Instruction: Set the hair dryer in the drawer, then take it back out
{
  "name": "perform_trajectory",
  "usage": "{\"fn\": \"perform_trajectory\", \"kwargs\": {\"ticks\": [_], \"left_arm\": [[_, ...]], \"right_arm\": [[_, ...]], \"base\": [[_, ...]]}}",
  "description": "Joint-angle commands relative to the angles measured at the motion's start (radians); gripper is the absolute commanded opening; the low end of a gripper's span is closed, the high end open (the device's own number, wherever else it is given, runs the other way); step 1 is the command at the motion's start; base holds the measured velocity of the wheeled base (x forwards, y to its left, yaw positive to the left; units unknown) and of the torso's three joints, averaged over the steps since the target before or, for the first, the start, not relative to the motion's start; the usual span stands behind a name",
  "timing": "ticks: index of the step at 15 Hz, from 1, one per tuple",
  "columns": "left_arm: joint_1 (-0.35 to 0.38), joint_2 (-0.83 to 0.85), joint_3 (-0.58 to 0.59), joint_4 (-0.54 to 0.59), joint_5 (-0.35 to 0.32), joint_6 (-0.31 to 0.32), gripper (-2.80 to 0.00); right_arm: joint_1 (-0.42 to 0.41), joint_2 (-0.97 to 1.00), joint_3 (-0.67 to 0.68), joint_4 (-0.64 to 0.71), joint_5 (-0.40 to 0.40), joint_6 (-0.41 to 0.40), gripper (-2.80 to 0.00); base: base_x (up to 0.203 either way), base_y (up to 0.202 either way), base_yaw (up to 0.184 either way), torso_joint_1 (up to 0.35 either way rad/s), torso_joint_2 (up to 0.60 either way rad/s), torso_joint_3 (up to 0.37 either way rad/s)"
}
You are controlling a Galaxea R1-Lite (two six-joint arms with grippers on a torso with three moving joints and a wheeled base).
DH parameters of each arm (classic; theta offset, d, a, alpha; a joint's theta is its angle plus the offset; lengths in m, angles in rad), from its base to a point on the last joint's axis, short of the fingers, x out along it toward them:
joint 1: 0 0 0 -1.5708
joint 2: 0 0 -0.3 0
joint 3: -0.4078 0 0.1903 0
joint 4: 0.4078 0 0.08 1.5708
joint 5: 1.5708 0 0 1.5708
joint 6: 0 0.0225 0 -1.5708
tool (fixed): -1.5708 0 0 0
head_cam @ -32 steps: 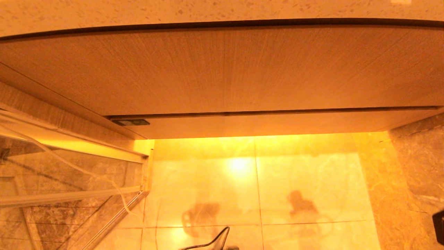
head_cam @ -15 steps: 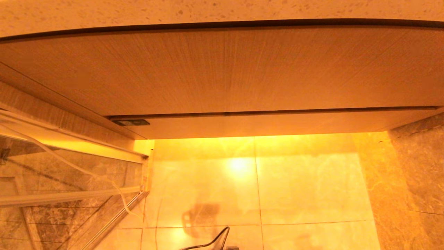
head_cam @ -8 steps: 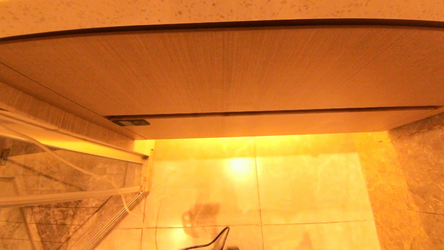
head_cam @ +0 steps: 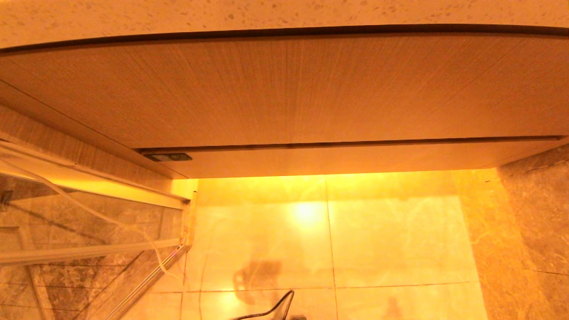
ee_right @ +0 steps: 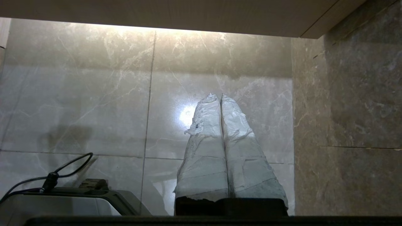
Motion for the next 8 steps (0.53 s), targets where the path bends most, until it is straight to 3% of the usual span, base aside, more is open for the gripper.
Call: {"fn": "perform_trajectory", "kwargs": {"ticks": [1,8], "left_arm": [[0.000,0.000,0.000,0.000,0.000,0.000,0.00],[0.000,0.000,0.000,0.000,0.000,0.000,0.00]], "right_arm": [[0.001,0.003,0.002,-0.001,-0.002,0.002,-2.80],[0.001,0.005,0.000,-0.001,-0.003,0.004,-2.80]], "base": [[0.000,0.000,0.000,0.000,0.00,0.000],[0.000,0.000,0.000,0.000,0.00,0.000]]}}
